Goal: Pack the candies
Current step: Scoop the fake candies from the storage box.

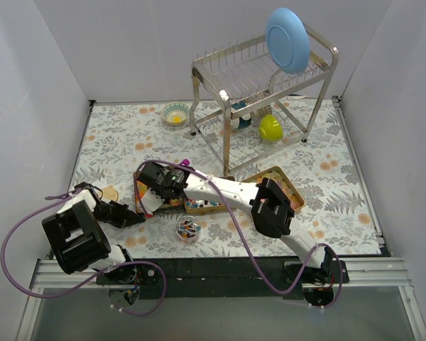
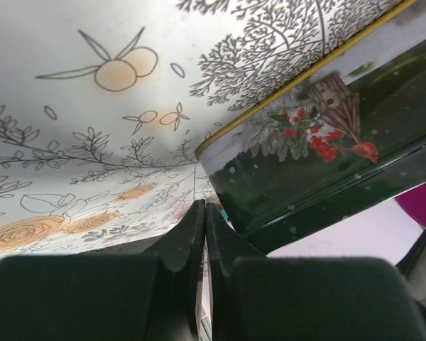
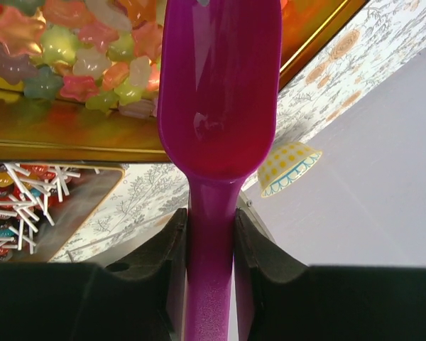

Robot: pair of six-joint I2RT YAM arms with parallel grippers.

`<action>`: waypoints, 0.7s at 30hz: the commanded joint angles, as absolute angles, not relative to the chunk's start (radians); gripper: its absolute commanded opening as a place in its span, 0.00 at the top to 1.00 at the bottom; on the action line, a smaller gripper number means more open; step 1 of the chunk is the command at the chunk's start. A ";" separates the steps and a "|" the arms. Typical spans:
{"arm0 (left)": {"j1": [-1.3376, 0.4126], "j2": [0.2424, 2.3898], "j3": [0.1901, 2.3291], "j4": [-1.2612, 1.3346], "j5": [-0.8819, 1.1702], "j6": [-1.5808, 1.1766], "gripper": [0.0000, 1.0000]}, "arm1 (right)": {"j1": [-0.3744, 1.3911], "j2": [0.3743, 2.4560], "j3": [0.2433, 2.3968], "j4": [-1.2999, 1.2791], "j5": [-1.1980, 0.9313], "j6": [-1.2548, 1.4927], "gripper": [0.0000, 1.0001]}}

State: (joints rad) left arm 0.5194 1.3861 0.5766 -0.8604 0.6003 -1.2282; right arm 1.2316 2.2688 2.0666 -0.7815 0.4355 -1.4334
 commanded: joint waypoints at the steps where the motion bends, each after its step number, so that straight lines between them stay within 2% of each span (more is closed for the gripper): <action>1: 0.515 1.388 0.574 -0.833 0.634 -1.232 1.00 | 1.253 2.348 2.071 -0.942 0.310 -1.549 0.99; 21: 0.515 1.402 0.583 -0.808 0.664 -1.223 1.00 | 1.284 2.454 2.180 -0.931 0.158 -1.520 0.99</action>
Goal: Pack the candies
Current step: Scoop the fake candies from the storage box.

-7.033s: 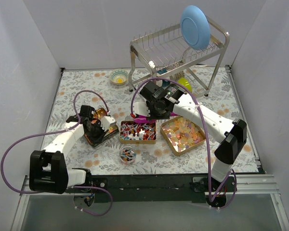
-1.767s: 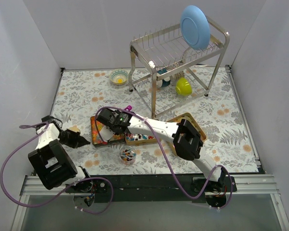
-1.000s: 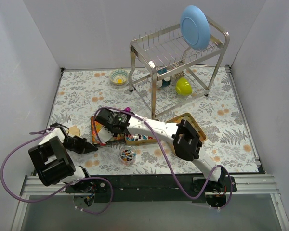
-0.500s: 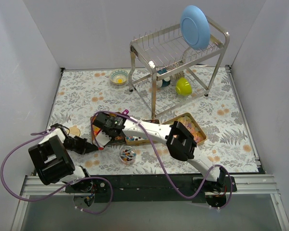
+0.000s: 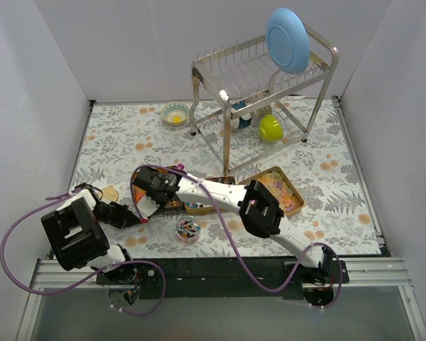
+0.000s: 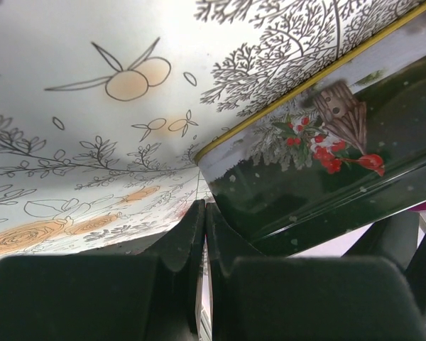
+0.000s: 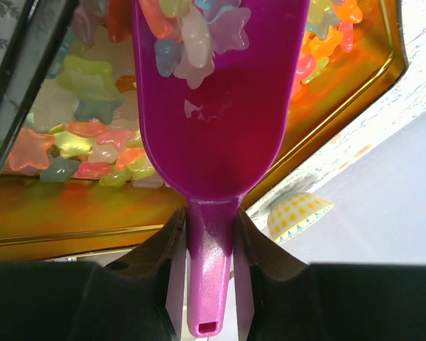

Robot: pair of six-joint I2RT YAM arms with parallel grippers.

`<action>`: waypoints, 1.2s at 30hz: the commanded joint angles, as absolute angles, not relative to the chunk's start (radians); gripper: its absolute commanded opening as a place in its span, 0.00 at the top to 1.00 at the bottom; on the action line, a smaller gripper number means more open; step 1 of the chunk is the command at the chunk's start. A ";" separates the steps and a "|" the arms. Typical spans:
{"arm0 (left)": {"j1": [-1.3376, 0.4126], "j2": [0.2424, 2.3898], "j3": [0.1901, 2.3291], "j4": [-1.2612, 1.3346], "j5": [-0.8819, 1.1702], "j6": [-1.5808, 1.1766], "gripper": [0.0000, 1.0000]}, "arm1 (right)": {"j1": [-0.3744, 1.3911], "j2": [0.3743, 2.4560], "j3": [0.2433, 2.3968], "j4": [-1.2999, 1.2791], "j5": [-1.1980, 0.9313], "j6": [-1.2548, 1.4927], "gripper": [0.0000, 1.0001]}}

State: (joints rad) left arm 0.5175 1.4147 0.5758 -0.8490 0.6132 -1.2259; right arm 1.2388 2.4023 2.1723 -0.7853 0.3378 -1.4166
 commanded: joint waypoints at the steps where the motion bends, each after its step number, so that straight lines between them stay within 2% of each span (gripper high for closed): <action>1: 0.515 1.401 0.584 -0.804 0.664 -1.223 1.00 | 1.288 2.451 2.177 -0.930 0.147 -1.520 0.99; 29: 0.515 1.424 0.712 -0.874 0.733 -1.134 1.00 | 1.108 2.346 2.068 -0.968 -0.201 -1.301 0.99; 32: 0.515 1.437 0.745 -0.911 0.745 -1.094 0.92 | 1.091 2.338 2.063 -0.963 -0.216 -1.289 0.99; 36: 0.514 1.456 0.814 -0.980 0.759 -1.028 0.87 | 1.074 2.327 2.060 -0.956 -0.230 -1.275 0.99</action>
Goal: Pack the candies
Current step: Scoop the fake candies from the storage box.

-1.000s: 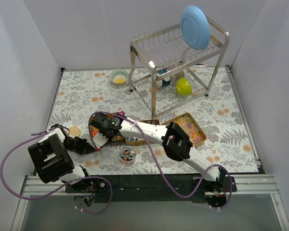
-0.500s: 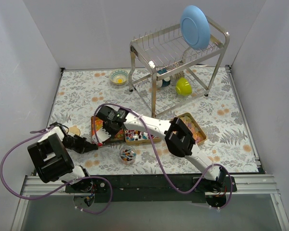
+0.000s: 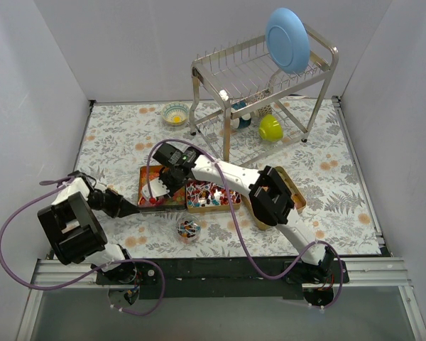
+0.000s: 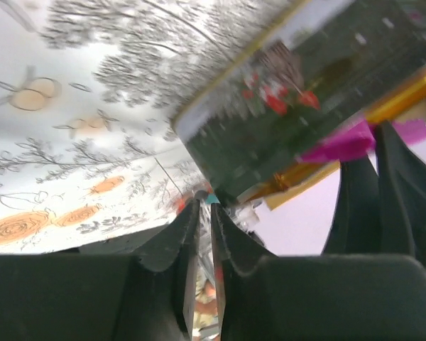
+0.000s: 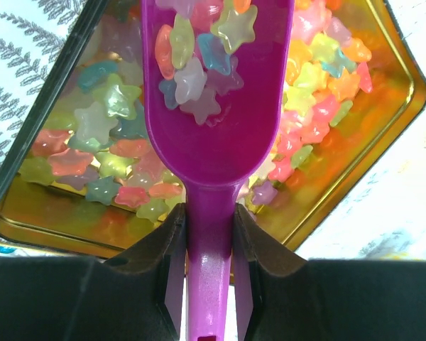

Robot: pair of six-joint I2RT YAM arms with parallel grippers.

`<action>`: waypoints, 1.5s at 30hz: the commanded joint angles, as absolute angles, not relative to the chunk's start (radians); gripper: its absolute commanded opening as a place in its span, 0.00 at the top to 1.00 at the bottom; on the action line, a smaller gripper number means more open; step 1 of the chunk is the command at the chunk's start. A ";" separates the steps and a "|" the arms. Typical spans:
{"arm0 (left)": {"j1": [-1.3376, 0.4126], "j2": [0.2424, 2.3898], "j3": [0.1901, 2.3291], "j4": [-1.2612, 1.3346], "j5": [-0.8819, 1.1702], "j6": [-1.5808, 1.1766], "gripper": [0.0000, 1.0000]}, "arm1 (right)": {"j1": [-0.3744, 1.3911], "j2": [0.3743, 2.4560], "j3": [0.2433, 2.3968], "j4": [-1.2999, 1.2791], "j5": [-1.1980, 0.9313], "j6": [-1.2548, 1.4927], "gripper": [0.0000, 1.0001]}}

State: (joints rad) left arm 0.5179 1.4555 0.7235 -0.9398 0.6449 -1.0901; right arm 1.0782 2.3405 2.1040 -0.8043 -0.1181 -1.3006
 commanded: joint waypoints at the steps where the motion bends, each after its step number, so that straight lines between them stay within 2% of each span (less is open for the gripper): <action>1: 0.514 1.459 0.830 -0.994 0.758 -1.016 0.87 | 1.072 2.326 2.062 -0.953 -0.229 -1.272 0.99; 13: 0.518 1.471 0.962 -1.138 0.836 -0.884 0.81 | 1.055 2.318 2.089 -0.927 -0.216 -1.086 0.99; 28: 0.528 1.445 0.979 -1.167 0.907 -0.870 0.80 | 1.014 2.280 2.063 -0.871 -0.161 -0.936 0.99; 45: 0.549 1.422 0.963 -1.149 0.913 -0.891 0.80 | 0.902 2.184 2.006 -0.801 -0.373 -0.790 0.99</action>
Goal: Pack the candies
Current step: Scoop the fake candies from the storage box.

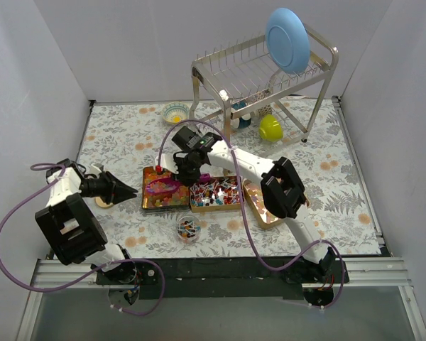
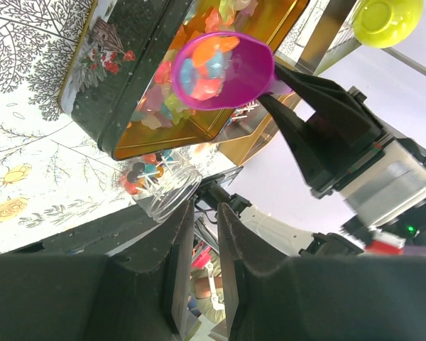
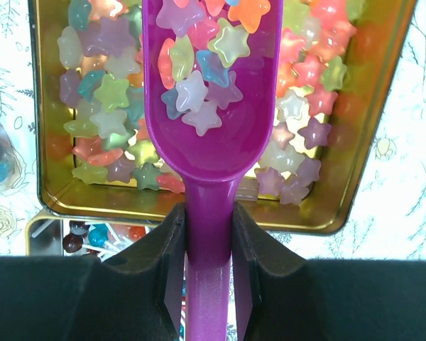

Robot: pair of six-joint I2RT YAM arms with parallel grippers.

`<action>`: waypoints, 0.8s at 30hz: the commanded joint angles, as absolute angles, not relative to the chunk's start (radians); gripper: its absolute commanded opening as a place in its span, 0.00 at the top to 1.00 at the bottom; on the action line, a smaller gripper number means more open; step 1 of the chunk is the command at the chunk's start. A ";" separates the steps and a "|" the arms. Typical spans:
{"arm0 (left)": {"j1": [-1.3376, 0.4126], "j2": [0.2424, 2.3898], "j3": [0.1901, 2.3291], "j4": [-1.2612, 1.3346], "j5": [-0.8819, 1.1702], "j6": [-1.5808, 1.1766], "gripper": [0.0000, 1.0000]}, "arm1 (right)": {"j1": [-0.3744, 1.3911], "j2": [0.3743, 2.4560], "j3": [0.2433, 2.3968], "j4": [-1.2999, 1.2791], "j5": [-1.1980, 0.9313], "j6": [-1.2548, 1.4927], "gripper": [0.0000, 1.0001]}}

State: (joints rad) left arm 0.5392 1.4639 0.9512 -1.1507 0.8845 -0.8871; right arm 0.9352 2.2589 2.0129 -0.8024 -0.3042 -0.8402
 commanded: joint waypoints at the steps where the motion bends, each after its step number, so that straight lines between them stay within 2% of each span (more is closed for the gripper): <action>1: 0.549 1.424 0.965 -1.147 0.914 -0.894 0.80 | 0.896 2.174 1.999 -0.784 -0.382 -0.785 0.99; 6: 0.557 1.439 0.986 -1.143 0.923 -0.894 0.80 | 0.888 2.135 1.933 -0.727 -0.416 -0.767 0.99; 10: 0.569 1.450 1.014 -1.147 0.931 -0.885 0.80 | 0.887 2.025 1.759 -0.609 -0.422 -0.747 0.99; 14: 0.586 1.462 1.045 -1.146 0.940 -0.871 0.79 | 0.885 1.850 1.548 -0.308 -0.396 -0.651 0.99; 17: 0.589 1.470 1.052 -1.126 0.937 -0.874 0.78 | 0.887 1.709 1.409 -0.184 -0.391 -0.612 0.99; 24: 0.589 1.488 1.039 -1.028 0.933 -0.887 0.73 | 0.888 1.639 1.437 -0.493 -0.350 -0.780 0.99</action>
